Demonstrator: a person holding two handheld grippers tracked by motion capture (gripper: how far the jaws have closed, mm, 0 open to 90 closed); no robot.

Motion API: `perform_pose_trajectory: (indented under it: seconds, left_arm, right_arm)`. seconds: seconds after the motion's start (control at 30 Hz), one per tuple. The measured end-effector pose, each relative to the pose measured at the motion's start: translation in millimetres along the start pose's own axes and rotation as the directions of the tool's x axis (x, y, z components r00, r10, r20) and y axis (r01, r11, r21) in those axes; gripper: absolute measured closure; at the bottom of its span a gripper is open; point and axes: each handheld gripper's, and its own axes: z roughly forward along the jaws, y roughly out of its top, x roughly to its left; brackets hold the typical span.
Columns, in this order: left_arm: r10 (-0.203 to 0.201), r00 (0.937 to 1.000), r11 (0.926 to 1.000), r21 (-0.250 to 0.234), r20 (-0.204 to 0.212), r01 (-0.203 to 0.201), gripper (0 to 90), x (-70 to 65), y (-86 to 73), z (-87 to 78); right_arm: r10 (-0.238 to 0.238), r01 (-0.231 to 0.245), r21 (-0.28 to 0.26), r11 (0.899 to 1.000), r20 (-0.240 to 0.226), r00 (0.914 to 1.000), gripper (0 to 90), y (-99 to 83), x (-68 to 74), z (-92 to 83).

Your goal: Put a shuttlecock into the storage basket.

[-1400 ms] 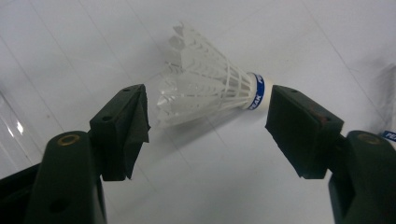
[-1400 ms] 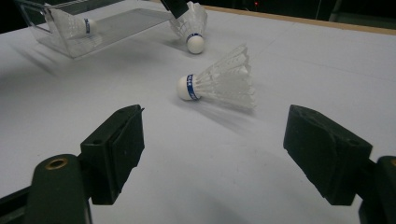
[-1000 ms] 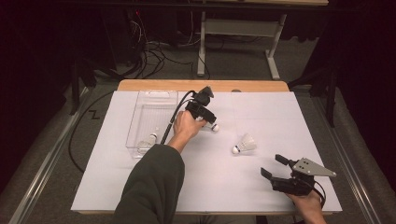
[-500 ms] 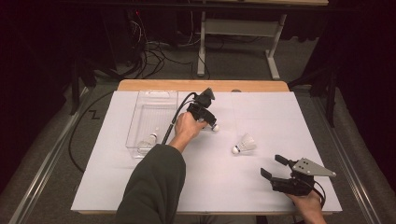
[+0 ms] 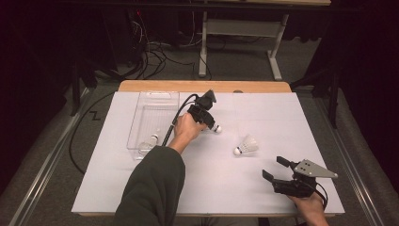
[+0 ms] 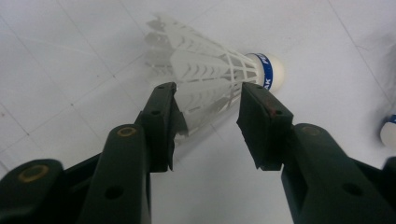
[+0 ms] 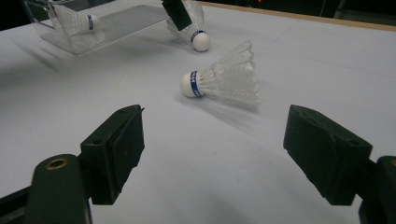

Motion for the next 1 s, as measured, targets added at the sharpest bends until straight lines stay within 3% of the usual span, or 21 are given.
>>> perform_pose_trajectory:
  seconds: [1.0]
  left_arm:
    - [0.054,0.9983,0.9972,0.05,0.022,-0.055,77.5,-6.9,-4.2,-5.0]
  right_arm:
    - [-0.01,0.01,0.007,1.0,-0.002,1.0,20.8,-0.1,0.8,0.1]
